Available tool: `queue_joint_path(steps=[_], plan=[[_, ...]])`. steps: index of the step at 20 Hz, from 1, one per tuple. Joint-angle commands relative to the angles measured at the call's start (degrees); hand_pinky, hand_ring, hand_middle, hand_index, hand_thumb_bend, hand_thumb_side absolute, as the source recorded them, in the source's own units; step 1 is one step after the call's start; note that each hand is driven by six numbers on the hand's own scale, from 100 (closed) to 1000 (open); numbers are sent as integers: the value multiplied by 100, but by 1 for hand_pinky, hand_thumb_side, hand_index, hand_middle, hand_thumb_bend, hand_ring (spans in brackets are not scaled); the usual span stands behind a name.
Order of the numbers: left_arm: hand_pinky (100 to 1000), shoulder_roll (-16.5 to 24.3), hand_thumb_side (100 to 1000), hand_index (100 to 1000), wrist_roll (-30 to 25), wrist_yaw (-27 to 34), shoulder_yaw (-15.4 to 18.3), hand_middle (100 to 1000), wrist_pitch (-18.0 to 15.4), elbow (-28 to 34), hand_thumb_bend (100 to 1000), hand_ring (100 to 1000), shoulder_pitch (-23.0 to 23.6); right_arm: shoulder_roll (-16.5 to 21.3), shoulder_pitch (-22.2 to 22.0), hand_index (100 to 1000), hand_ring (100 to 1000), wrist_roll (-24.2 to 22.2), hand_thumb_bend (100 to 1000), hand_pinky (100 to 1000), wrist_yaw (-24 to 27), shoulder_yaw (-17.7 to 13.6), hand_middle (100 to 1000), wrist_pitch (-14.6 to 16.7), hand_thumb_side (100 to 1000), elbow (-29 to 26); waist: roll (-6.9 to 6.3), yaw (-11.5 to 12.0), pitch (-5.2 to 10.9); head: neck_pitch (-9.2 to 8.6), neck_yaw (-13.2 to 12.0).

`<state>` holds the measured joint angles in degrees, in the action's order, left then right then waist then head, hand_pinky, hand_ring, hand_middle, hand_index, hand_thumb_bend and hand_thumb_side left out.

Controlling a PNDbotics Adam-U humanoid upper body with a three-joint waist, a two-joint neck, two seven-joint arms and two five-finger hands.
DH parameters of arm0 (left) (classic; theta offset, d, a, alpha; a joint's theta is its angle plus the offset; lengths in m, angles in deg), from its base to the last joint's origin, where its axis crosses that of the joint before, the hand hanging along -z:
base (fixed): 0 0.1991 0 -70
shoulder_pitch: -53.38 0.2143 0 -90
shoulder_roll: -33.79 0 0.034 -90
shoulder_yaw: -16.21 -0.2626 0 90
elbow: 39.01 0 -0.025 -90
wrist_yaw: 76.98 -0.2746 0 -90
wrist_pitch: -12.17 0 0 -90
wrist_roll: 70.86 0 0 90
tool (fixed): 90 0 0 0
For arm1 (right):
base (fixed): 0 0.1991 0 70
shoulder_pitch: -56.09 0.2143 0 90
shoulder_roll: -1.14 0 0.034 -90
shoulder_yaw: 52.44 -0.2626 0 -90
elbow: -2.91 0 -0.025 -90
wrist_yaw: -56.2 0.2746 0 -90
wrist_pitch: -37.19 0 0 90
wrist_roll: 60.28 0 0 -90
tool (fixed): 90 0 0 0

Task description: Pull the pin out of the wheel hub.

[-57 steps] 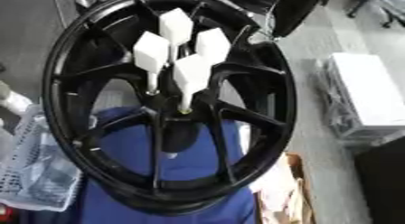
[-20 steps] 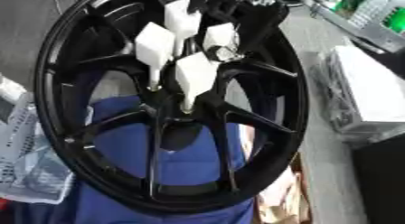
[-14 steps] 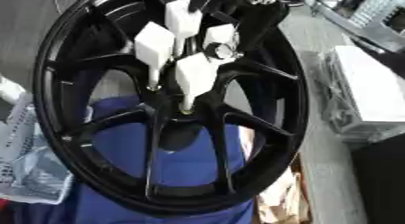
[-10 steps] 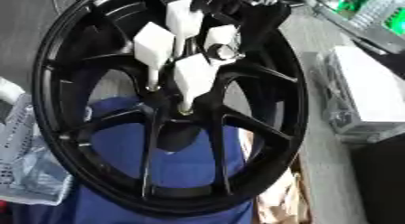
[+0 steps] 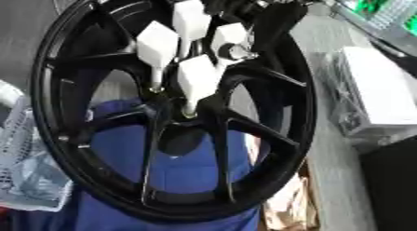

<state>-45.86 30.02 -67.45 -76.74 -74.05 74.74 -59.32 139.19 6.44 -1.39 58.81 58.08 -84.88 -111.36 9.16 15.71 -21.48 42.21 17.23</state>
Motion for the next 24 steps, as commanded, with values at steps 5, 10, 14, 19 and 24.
queue_joint_path(steps=[5, 10, 14, 19, 24], plan=[[714, 131, 689, 671, -36, -12, 28, 541, -2, 85, 100, 556, -41, 262, -16, 791, 869, 0, 370, 868, 0, -79, 797, -65, 100, -32, -67, -26, 91, -12, -6], [714, 122, 691, 672, -39, 1, 26, 541, -11, 85, 100, 556, -47, 276, -102, 818, 881, -42, 370, 879, -98, -58, 818, -147, 100, -32, -60, -11, 78, -56, 1], [714, 117, 692, 671, -39, 12, 24, 540, -16, 85, 100, 555, -46, 231, -64, 818, 878, -14, 359, 876, -125, -4, 817, -132, 100, -32, -51, 11, 64, -57, 3], [714, 105, 694, 672, -39, 25, 25, 541, -19, 85, 100, 555, -40, 186, -46, 809, 870, 10, 343, 870, -141, 79, 808, -172, 100, -32, -44, 35, 55, -60, 23], [715, 98, 694, 672, -40, 33, 30, 541, -15, 85, 100, 556, -33, 150, -7, 780, 848, 111, 299, 858, -131, 123, 780, -193, 100, -32, -44, 50, 59, -63, 27]])
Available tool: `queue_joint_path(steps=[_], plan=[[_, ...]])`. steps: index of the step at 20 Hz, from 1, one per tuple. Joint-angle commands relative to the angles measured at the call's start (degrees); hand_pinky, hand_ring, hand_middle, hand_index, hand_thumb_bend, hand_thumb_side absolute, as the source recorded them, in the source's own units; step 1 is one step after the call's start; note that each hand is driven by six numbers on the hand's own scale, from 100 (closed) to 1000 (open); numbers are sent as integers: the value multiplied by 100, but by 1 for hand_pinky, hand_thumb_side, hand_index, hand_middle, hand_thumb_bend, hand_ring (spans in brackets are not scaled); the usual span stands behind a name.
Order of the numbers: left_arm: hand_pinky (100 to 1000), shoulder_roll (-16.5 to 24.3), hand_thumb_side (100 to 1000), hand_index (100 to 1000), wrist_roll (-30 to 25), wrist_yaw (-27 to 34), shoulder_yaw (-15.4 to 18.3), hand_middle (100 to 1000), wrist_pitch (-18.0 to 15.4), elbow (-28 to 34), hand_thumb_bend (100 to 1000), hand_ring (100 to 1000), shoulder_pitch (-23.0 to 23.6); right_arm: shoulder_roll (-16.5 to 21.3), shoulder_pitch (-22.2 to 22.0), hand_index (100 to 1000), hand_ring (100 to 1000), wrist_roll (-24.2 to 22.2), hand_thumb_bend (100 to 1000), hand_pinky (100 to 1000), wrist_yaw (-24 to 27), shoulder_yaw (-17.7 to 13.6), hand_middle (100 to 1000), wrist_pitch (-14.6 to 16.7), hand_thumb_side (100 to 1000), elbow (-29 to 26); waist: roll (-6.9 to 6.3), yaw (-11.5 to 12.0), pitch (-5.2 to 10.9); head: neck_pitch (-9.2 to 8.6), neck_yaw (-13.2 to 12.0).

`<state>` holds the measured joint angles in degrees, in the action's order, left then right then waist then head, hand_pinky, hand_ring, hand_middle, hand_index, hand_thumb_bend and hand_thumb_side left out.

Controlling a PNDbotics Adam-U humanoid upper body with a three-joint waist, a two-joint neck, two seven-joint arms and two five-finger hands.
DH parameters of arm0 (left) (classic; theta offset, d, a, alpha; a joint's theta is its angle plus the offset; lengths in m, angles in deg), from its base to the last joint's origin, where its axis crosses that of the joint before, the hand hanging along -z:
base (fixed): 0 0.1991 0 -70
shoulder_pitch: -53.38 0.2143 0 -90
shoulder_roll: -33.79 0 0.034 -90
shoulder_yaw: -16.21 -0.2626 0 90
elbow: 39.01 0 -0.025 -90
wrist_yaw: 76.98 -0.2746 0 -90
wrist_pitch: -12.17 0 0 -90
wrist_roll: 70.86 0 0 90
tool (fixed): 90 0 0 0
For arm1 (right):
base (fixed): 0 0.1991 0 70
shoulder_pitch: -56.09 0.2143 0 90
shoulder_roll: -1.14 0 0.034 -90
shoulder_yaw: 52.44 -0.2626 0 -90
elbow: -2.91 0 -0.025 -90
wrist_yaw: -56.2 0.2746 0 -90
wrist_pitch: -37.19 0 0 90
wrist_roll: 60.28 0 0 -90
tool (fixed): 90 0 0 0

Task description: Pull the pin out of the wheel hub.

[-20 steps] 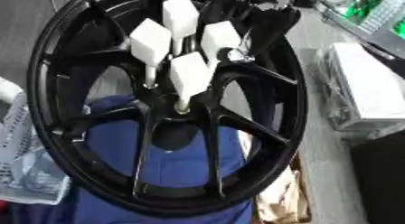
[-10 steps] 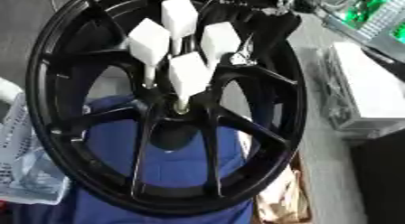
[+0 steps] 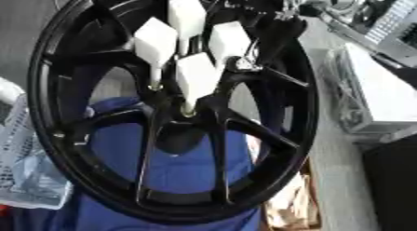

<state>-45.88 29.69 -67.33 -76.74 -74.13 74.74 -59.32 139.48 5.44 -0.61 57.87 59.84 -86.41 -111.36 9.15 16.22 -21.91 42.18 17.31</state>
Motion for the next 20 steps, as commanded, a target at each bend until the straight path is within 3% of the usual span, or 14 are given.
queue_joint_path(steps=[1, 9, 20], plan=[[715, 96, 694, 672, -7, 23, 29, 541, -6, 85, 100, 556, -29, 120, 97, 767, 833, 46, 270, 851, -43, -52, 768, -48, 100, -32, -42, -2, 103, -61, 24], [717, 93, 695, 672, -1, 30, 38, 542, 6, 85, 100, 557, -13, 100, 158, 677, 720, 194, 134, 773, 44, -77, 685, -105, 100, -32, -49, -18, 121, -47, 33], [719, 98, 691, 672, 8, 39, 61, 543, 1, 85, 100, 557, 12, 141, 313, 528, 681, 244, 100, 750, -30, -303, 538, -182, 100, -32, -67, -82, 189, -9, 19]])
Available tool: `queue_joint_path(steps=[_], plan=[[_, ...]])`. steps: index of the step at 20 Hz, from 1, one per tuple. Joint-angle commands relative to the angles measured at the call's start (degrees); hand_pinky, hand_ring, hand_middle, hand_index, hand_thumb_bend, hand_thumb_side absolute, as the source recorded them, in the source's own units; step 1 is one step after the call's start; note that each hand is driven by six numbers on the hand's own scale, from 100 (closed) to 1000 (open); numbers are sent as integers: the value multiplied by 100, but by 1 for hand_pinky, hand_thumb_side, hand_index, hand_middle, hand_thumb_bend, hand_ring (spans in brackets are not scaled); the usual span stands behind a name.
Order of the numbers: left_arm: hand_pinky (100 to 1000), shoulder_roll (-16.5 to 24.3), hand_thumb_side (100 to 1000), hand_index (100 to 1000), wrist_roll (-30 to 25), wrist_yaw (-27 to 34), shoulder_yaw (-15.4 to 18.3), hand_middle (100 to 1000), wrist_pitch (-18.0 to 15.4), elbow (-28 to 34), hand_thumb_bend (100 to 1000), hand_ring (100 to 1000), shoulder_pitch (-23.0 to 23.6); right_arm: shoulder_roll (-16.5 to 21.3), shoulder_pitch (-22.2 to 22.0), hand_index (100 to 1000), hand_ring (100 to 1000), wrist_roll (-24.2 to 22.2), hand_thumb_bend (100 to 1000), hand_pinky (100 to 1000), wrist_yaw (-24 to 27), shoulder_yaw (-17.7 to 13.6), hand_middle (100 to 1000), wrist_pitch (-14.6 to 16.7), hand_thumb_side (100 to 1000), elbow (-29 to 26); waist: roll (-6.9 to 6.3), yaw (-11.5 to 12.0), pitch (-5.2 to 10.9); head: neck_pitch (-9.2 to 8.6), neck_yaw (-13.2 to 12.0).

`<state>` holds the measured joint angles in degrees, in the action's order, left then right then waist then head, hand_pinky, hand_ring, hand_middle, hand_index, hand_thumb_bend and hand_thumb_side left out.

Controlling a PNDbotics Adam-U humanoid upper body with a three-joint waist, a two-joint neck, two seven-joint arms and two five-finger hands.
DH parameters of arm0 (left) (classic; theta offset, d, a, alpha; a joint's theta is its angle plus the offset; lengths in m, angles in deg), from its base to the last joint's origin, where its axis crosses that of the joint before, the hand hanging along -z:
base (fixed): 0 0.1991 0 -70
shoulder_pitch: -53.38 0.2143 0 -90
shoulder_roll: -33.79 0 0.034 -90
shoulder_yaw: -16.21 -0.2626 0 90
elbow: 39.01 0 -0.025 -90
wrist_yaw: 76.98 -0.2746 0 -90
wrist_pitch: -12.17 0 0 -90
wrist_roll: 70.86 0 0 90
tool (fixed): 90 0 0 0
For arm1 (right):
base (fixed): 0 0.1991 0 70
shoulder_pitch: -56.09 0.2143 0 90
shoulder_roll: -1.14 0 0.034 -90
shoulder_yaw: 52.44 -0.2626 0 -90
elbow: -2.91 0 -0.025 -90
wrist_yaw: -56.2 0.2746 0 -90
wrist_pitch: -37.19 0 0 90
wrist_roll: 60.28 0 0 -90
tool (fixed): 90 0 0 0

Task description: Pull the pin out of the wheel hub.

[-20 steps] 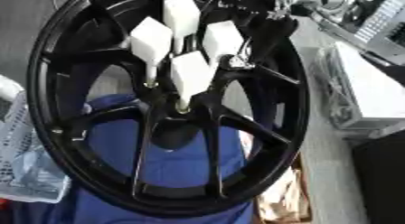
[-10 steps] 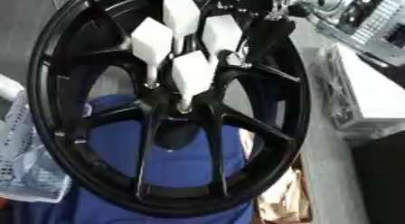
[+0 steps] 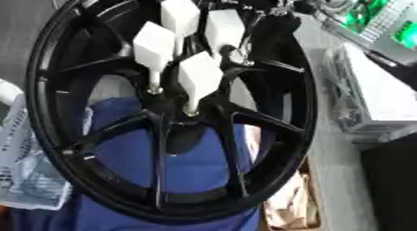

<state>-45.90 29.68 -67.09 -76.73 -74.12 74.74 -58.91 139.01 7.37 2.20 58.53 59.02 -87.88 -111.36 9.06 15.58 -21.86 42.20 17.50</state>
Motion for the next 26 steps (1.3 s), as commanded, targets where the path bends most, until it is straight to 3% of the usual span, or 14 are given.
queue_joint_path(steps=[1, 10, 17, 22, 26], plan=[[719, 100, 690, 672, 12, 15, 64, 543, -1, 85, 100, 557, -25, 199, 145, 521, 680, -90, 100, 757, -145, -273, 529, -48, 100, -33, -62, -27, 195, -9, -4], [721, 103, 684, 673, 36, 28, 93, 545, -13, 85, 100, 558, 5, 455, 102, 518, 690, -755, 100, 806, -648, -976, 521, -104, 100, -33, -115, -135, 292, -13, -88], [721, 104, 681, 673, 85, 11, 138, 545, -28, 85, 100, 558, 54, 803, -537, 533, 693, -767, 100, 823, -949, -1818, 523, -164, 100, -33, -191, -243, 329, -13, -224], [721, 92, 681, 673, 121, 2, 174, 546, -24, 85, 100, 558, 110, 937, -1356, 531, 684, -335, 100, 803, -1040, -2444, 523, -559, 100, -33, -249, -403, 354, -24, -379], [721, 89, 682, 673, 155, -11, 203, 546, -27, 85, 100, 558, 162, 872, -2152, 533, 677, 155, 100, 776, -1054, -2836, 527, -1218, 100, -33, -279, -550, 383, -16, -475]])
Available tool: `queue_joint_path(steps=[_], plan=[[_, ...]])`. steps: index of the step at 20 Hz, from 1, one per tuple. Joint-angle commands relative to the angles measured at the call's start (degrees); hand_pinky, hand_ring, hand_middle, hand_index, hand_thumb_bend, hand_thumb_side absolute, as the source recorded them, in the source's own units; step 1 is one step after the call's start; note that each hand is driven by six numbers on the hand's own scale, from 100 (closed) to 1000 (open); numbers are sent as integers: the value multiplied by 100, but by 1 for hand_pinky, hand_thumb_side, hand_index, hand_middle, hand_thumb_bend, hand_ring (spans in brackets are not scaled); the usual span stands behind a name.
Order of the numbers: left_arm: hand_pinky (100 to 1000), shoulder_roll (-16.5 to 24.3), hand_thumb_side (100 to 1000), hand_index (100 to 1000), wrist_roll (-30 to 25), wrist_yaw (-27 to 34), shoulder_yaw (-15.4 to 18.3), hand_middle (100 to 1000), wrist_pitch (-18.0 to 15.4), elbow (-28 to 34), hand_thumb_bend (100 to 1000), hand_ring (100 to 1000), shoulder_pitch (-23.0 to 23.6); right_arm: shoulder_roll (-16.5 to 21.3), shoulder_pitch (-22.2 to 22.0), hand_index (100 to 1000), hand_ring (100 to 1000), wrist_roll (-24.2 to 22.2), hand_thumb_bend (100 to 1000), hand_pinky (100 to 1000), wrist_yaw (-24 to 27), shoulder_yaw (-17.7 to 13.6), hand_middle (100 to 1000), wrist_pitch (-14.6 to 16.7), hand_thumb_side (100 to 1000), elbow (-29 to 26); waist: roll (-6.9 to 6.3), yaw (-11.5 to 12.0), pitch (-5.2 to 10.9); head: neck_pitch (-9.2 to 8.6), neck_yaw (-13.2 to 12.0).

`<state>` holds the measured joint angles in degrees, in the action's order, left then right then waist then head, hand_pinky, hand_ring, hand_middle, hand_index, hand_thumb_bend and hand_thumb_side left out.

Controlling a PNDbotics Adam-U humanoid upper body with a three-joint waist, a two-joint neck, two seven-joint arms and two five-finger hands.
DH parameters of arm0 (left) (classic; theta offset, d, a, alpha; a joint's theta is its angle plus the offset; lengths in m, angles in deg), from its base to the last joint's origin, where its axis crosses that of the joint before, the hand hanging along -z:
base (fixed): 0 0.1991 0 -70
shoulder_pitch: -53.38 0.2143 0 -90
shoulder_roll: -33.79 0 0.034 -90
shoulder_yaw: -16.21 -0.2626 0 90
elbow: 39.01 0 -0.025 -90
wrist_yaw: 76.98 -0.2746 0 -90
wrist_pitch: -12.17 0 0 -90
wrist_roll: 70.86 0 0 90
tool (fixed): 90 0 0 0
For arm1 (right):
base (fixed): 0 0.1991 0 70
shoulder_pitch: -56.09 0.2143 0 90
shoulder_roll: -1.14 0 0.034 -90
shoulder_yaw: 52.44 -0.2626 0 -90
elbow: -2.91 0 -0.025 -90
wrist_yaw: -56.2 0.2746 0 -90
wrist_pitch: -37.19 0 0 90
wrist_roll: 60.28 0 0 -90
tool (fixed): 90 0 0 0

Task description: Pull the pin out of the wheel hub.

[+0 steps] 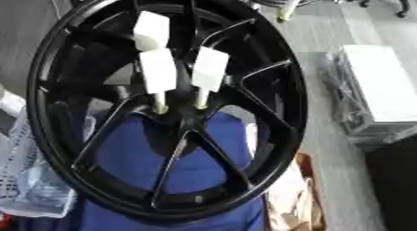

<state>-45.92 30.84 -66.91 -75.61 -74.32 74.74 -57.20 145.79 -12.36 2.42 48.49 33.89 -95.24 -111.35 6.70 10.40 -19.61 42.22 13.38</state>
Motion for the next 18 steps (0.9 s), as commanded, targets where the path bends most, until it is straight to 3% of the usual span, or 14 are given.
queue_joint_path(steps=[1, 4, 9, 18], plan=[[721, 89, 682, 673, 48, -33, 99, 546, -6, 85, 100, 558, 5, 141, -383, 533, 677, 294, 100, 774, -52, -414, 527, -669, 100, -33, -49, -61, 162, -17, -86], [721, 87, 682, 673, 84, -49, 127, 546, -6, 85, 100, 558, 53, -142, -1080, 535, 671, 863, 100, 754, -96, -703, 531, -920, 100, -33, -76, -161, 166, -22, -180], [721, 74, 683, 672, 115, -59, 145, 546, -5, 85, 100, 557, 87, -672, -2031, 540, 674, 1713, 100, 758, -91, -1094, 536, -953, 100, 79, -99, -248, 157, -42, -269], [721, 56, 681, 673, 134, -62, 157, 546, -24, 85, 100, 557, 77, -1092, -2535, 571, 719, 2728, 161, 838, 370, -1154, 538, -953, 100, 1308, -136, -175, 147, -91, -332]])
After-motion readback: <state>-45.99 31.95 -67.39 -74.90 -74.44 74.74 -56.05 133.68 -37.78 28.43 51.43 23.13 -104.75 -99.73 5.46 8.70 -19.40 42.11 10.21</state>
